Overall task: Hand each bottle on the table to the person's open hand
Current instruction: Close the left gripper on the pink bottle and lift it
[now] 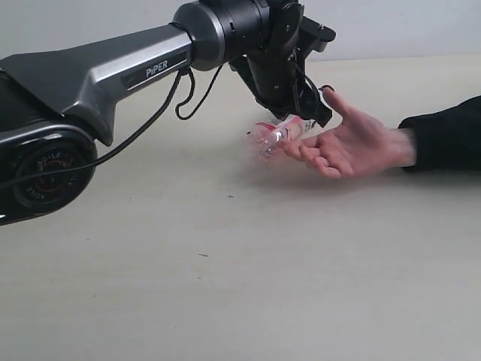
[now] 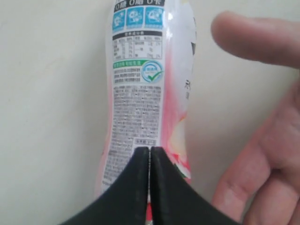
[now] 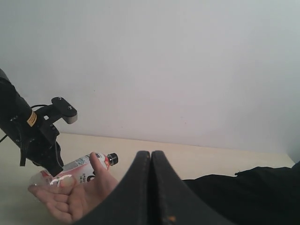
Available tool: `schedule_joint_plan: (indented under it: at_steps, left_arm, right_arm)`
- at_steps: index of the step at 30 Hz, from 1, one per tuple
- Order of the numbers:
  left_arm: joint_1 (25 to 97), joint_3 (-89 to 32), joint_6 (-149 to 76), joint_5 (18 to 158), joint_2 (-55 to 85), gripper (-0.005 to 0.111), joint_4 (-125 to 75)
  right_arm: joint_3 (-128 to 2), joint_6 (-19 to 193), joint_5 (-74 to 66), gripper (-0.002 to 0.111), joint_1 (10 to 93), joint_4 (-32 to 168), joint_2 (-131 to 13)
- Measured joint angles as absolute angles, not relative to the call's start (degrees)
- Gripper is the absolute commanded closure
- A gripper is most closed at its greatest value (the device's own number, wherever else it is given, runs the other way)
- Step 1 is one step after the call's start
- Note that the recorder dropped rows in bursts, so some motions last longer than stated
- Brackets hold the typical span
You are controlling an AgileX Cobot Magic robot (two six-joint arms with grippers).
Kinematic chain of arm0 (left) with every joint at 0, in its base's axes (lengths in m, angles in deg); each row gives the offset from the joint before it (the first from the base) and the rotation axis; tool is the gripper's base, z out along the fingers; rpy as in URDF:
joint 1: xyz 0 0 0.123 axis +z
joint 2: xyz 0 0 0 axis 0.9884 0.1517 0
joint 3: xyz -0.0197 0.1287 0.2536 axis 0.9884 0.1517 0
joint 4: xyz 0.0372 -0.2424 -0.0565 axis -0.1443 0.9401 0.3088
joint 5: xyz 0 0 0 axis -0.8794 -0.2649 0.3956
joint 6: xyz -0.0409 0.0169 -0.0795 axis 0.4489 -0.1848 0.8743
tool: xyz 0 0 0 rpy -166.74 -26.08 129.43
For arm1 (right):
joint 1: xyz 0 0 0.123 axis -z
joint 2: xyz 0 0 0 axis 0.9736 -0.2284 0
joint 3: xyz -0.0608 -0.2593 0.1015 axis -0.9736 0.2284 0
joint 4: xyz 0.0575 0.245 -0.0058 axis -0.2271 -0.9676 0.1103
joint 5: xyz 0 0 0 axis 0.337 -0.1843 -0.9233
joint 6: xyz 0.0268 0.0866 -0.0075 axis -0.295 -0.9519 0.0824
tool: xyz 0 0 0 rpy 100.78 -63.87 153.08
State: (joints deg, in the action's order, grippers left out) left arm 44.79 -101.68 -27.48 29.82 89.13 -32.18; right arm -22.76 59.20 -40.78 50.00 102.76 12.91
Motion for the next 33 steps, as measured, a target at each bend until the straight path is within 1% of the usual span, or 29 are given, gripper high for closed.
schedule_joint_plan:
  at_steps: [2, 4, 5, 6, 7, 8, 9, 12, 17, 18, 20, 21, 23, 25, 29, 33]
  left_arm:
    - [44.8, -101.7, -27.5, 29.1, 89.0, 0.104, -32.2]
    - [44.8, -101.7, -27.5, 28.8, 89.0, 0.094, -32.2]
    - [44.8, -101.7, -27.3, 28.8, 89.0, 0.076, -32.2]
    - [44.8, -101.7, -26.9, 29.4, 89.0, 0.067, -32.2]
    - [44.8, -101.7, -26.8, 29.9, 89.0, 0.044, -32.2]
    - [44.8, -101.7, -26.6, 30.9, 89.0, 0.029, -32.2]
    - [44.8, -101.7, -26.6, 32.1, 89.0, 0.027, -32.2]
    - [44.8, -101.8, -26.5, 34.2, 89.3, 0.027, -32.4]
    - [44.8, -101.8, -26.5, 35.9, 94.1, 0.028, -33.9]
    - [44.8, -101.8, -26.5, 35.9, 94.4, 0.03, -34.0]
    - [44.8, -101.8, -26.6, 36.0, 95.0, 0.04, -34.2]
    - [44.8, -101.8, -26.9, 36.0, 95.0, 0.049, -34.3]
    - [44.8, -101.8, -27.3, 36.0, 95.0, 0.074, -34.4]
    - [44.8, -101.9, -27.4, 36.1, 95.0, 0.105, -34.5]
    - [44.8, -101.9, -27.5, 36.1, 95.0, 0.105, -34.8]
    - [44.8, -101.9, -27.1, 35.8, 94.3, 0.107, -35.0]
  right_arm:
    - [-22.8, 59.2, -40.8, 0.108, 50.0, 102.8, 12.9]
    - [-22.8, 59.2, -40.8, 0.108, 50.0, 102.8, 12.9]
    - [-22.8, 59.2, -40.8, 0.108, 50.0, 102.8, 12.9]
    - [-22.8, 59.2, -40.8, 0.108, 50.0, 102.8, 12.9]
    - [-22.8, 59.2, -40.8, 0.108, 50.0, 102.8, 12.9]
    - [-22.8, 59.2, -40.8, 0.108, 50.0, 102.8, 12.9]
    - [-22.8, 59.2, -40.8, 0.108, 50.0, 102.8, 12.9]
    - [-22.8, 59.2, -40.8, 0.108, 50.0, 102.8, 12.9]
    - [-22.8, 59.2, -40.8, 0.108, 50.0, 102.8, 12.9]
    - [-22.8, 59.2, -40.8, 0.108, 50.0, 102.8, 12.9]
    - [-22.8, 59.2, -40.8, 0.108, 50.0, 102.8, 12.9]
    - [-22.8, 59.2, -40.8, 0.108, 50.0, 102.8, 12.9]
    - [-22.8, 59.2, -40.8, 0.108, 50.0, 102.8, 12.9]
    - [-22.8, 59.2, -40.8, 0.108, 50.0, 102.8, 12.9]
    - [-22.8, 59.2, -40.8, 0.108, 50.0, 102.8, 12.9]
    - [-22.8, 59.2, -40.8, 0.108, 50.0, 102.8, 12.9]
